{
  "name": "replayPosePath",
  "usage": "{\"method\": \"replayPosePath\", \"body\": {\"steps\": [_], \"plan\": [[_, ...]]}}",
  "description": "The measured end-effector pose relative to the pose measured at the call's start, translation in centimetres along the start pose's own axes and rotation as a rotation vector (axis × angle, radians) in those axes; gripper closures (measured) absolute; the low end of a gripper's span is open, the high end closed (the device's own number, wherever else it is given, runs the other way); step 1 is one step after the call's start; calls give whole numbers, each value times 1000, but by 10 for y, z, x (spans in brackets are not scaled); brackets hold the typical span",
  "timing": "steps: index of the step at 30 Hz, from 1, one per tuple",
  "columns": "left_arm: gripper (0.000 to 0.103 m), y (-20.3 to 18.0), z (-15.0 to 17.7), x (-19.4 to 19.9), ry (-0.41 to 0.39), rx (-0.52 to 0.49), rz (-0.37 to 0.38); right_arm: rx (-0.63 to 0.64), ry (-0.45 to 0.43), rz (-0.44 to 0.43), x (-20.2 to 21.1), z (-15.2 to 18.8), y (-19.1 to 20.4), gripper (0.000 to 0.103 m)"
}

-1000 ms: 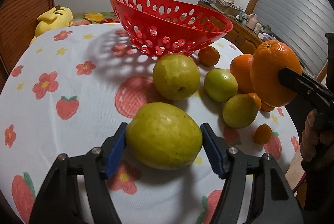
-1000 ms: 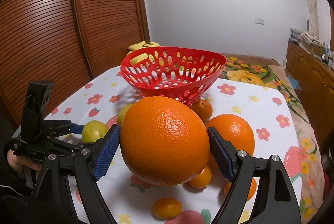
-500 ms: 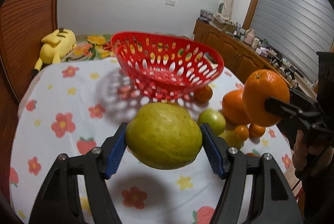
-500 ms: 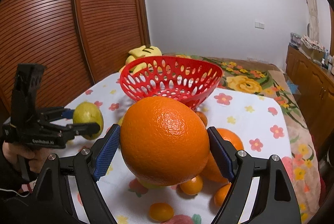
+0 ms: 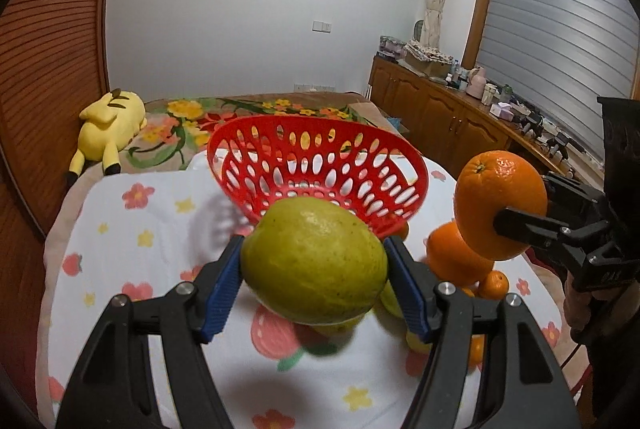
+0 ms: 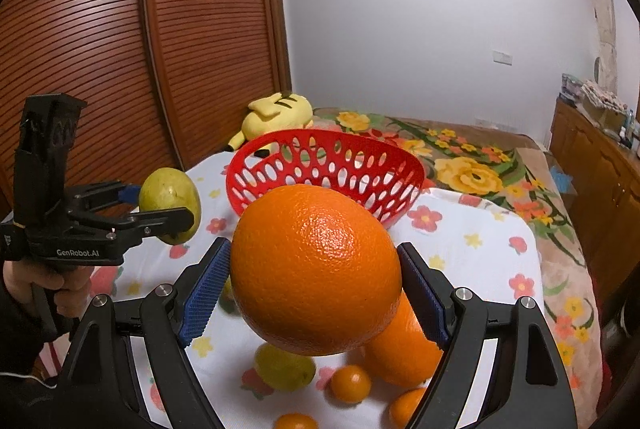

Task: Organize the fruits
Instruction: 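Grasp the yellow-green pomelo with the left tool while the right tool lifts the orange toward the basket, then lower both fruits into the red basket and open both tools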

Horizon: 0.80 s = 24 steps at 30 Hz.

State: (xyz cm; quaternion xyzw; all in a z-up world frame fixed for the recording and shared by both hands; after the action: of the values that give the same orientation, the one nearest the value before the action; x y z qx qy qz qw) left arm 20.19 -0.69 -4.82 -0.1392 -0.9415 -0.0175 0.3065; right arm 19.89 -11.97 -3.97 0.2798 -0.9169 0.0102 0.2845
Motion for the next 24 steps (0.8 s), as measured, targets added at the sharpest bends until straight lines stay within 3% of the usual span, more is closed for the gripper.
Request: {"method": "replayPosePath", "body": {"steps": [10,24], "plan": [[35,10,-35,-46,10,-33,-3,5,21,-8,-28,-28,-13,18],[34,17,-28,-89,97,-59,-31,-34,87,-40,-80,-38,-17,18]]}}
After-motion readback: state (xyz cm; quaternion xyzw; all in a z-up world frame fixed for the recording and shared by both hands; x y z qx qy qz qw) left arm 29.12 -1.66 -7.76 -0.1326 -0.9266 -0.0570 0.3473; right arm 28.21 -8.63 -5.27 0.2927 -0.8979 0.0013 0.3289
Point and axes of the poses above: each gripper's, at about its wrist camera, not at the fingertips, and x roughly against the way its jaws point, y to its left, z to its underside, the point moved 10 cm from there along -x, roughly the way its jaws point, and after that the axes turned 8 degrees about -x, right-handed, at the moved point
